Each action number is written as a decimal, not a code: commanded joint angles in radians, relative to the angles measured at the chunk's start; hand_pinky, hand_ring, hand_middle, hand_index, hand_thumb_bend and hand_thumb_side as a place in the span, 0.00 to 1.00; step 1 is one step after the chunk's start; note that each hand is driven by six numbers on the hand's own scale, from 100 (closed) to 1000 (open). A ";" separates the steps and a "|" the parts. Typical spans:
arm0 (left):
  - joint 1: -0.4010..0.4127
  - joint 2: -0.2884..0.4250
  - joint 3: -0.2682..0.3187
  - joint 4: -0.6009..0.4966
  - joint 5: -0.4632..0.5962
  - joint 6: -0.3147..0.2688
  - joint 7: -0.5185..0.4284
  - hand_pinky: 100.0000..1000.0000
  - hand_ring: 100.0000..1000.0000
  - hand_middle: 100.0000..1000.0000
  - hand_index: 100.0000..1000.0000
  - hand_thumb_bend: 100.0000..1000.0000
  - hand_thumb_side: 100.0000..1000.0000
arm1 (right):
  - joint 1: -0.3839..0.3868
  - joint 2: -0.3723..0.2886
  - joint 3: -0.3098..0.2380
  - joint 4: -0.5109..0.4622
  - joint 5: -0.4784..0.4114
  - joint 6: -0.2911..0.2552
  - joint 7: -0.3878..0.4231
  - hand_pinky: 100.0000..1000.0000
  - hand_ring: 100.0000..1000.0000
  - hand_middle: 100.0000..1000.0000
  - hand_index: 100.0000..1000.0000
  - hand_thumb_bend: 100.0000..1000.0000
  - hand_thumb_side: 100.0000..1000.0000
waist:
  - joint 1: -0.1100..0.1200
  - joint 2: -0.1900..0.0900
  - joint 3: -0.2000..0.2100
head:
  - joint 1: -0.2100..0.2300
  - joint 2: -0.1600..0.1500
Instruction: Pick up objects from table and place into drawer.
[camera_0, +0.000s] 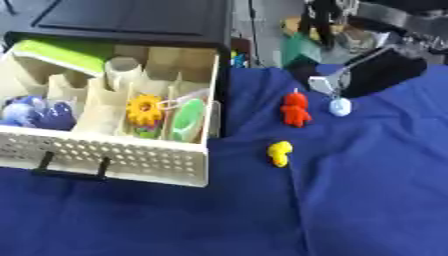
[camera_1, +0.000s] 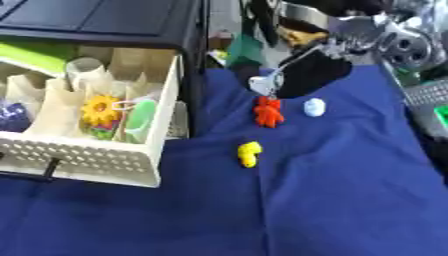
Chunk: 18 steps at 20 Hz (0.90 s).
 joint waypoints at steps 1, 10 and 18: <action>-0.001 0.022 -0.004 -0.013 0.007 0.004 -0.006 0.43 0.65 0.68 0.82 0.31 1.00 | -0.065 0.054 0.001 0.021 -0.007 0.006 0.007 0.64 0.66 0.35 0.42 0.08 0.36 | 0.000 -0.023 0.005 | -0.004 0.003; -0.005 0.021 -0.015 -0.013 0.026 0.007 -0.021 0.43 0.65 0.68 0.82 0.30 1.00 | -0.193 0.237 0.023 0.146 0.009 0.011 -0.016 0.63 0.64 0.32 0.40 0.08 0.36 | -0.006 -0.025 0.037 | -0.032 -0.002; -0.015 0.015 -0.026 -0.013 0.043 0.009 -0.042 0.43 0.66 0.68 0.82 0.30 1.00 | -0.239 0.362 0.058 0.354 0.081 -0.024 -0.096 0.64 0.63 0.32 0.39 0.09 0.39 | -0.010 -0.016 0.070 | -0.060 -0.011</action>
